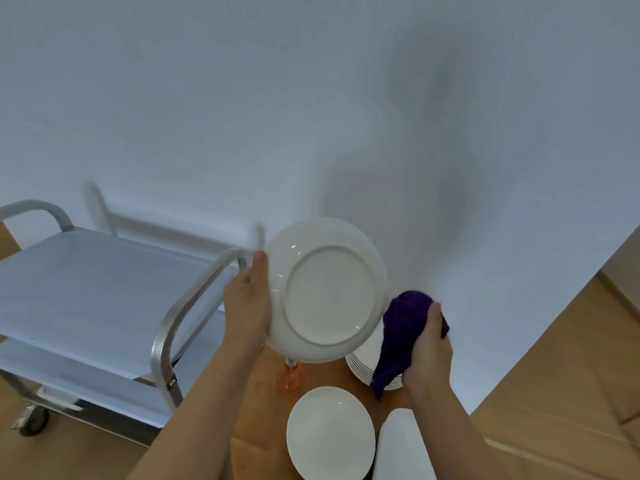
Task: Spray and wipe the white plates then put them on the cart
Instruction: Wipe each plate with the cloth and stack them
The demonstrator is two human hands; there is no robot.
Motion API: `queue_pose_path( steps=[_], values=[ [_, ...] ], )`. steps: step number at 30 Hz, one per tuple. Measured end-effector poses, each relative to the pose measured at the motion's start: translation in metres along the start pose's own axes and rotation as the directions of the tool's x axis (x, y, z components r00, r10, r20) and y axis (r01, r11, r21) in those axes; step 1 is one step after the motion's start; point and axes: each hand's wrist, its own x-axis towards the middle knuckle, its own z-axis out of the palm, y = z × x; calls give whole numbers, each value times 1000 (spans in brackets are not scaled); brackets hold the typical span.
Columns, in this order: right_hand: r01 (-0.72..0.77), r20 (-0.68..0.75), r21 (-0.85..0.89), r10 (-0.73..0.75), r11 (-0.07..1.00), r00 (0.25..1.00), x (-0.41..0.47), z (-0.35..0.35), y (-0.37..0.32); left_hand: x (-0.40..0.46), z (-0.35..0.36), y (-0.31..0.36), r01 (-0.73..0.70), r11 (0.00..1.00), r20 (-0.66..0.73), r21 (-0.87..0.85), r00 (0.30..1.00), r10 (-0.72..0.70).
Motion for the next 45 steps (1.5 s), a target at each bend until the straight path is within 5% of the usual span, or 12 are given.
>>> queue_pose_path(
  steps=[3,5,7,10,14,20,25,32,36,40,43,45],
  values=[
    [321,139,-117,-305,940,942,-12,12,-15,-3,3,6,-244,950,29,196,969,244],
    [563,346,-148,-491,813,800,-28,31,-22,-10,13,11,-328,890,74,317,944,321],
    [778,510,-287,-598,559,618,-42,50,-17,-20,23,13,-370,853,115,367,928,354],
    [881,645,-398,-604,257,467,-54,62,-1,-27,27,9,-383,854,138,351,924,357],
    [920,737,-376,-566,110,369,-51,66,5,-32,20,3,-448,836,169,316,894,415],
    [881,649,-400,-600,252,467,-32,66,-11,-40,9,3,-508,812,198,287,861,468],
    [679,494,-339,-491,651,718,-11,58,-17,-35,2,4,-346,895,107,280,938,329],
    [584,500,-303,-396,753,770,1,36,-9,-32,4,10,-22,998,-39,62,999,25],
    [489,447,-214,-360,846,819,-8,28,16,-26,3,15,166,964,-77,-208,980,-185],
    [407,361,-155,-332,900,872,-8,31,20,-34,11,11,199,930,-77,-308,970,-233],
    [333,395,-129,-260,934,881,4,18,9,-27,-3,4,241,941,154,-238,966,-208],
    [296,457,-141,-203,945,866,15,5,-3,-12,-28,11,322,942,563,-99,798,-214]
  ],
)
